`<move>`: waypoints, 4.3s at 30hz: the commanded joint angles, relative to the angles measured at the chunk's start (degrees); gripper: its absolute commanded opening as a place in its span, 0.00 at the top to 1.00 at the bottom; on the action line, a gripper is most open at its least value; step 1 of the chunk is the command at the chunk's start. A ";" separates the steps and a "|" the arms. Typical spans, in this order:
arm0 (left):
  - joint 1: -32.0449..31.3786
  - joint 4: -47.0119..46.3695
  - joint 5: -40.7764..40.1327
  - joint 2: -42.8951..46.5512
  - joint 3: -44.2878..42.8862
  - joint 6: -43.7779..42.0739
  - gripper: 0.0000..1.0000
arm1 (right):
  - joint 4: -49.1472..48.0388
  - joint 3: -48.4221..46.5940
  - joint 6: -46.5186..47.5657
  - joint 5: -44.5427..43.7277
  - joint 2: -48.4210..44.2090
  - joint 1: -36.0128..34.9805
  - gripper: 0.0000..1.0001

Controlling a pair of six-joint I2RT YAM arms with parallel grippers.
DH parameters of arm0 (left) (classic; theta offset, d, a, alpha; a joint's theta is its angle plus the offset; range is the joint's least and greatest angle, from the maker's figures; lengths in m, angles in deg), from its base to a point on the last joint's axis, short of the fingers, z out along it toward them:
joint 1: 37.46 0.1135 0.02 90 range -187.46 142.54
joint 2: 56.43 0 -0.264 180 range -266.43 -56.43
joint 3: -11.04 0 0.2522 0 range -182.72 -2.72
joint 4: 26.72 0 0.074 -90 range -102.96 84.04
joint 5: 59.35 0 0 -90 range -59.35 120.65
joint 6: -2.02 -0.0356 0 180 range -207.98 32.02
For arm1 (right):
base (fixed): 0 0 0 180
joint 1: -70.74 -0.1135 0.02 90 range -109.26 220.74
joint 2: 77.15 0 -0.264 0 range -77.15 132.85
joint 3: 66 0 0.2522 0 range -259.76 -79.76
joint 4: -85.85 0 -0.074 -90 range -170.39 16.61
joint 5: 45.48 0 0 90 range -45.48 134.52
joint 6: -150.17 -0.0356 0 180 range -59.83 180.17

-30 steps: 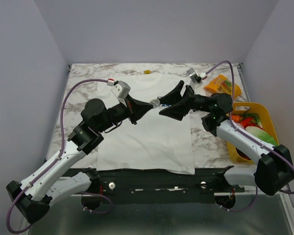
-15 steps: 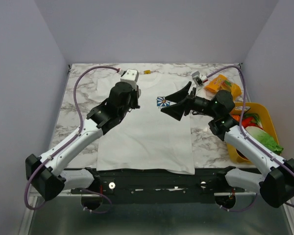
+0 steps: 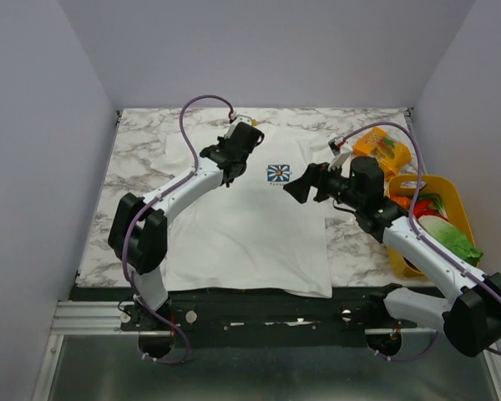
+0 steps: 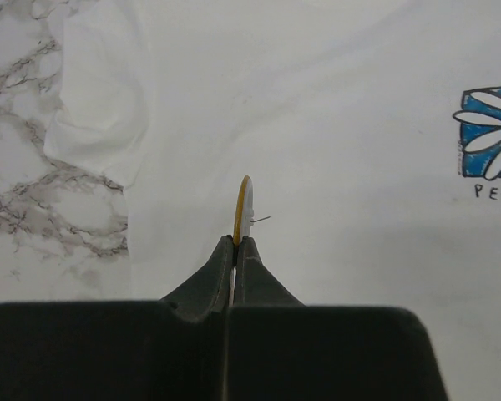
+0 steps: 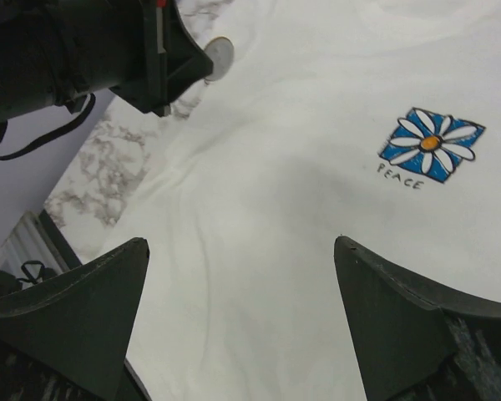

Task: Pin the brooch onto the clothing

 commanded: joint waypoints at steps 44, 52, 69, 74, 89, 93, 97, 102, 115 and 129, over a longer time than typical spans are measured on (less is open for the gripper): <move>8.59 6.09 -15.51 -35.84 -31.54 -26.97 1.00 | 14.25 0.54 1.85 -9.31 2.81 0.60 0.00; 8.59 9.94 -19.75 -41.73 -36.19 -29.61 1.00 | 14.95 1.24 1.59 -8.96 3.25 0.60 0.00; 8.06 6.35 -24.92 -45.59 -36.90 -33.12 1.00 | 16.62 0.36 0.36 -7.02 2.28 0.60 0.01; 7.71 5.56 -28.09 -48.67 -38.22 -35.41 1.00 | 16.53 0.19 0.53 -7.20 2.46 0.59 0.00; 3.23 3.71 -27.65 -51.66 -38.04 -37.17 1.00 | 17.06 1.42 0.88 -7.02 1.58 0.60 0.00; 2.17 4.33 -28.62 -53.33 -38.31 -37.26 1.00 | 17.15 1.51 0.79 -7.02 0.97 0.60 0.00; 1.12 5.55 -28.01 -53.34 -38.31 -35.77 1.00 | 17.23 1.59 0.79 -7.37 0.61 0.60 0.01; -0.02 6.79 -23.62 -50.45 -38.14 -32.17 1.00 | 17.15 1.59 0.88 -7.29 0.79 0.51 0.00; -0.29 6.53 -9.56 -42.88 -38.49 -23.99 1.00 | 17.15 -0.69 -0.09 -9.92 0.00 0.77 0.00; 4.89 -1.03 8.28 -30.85 -25.41 -15.90 1.00 | 12.76 -0.60 -0.17 -5.63 4.04 0.86 0.01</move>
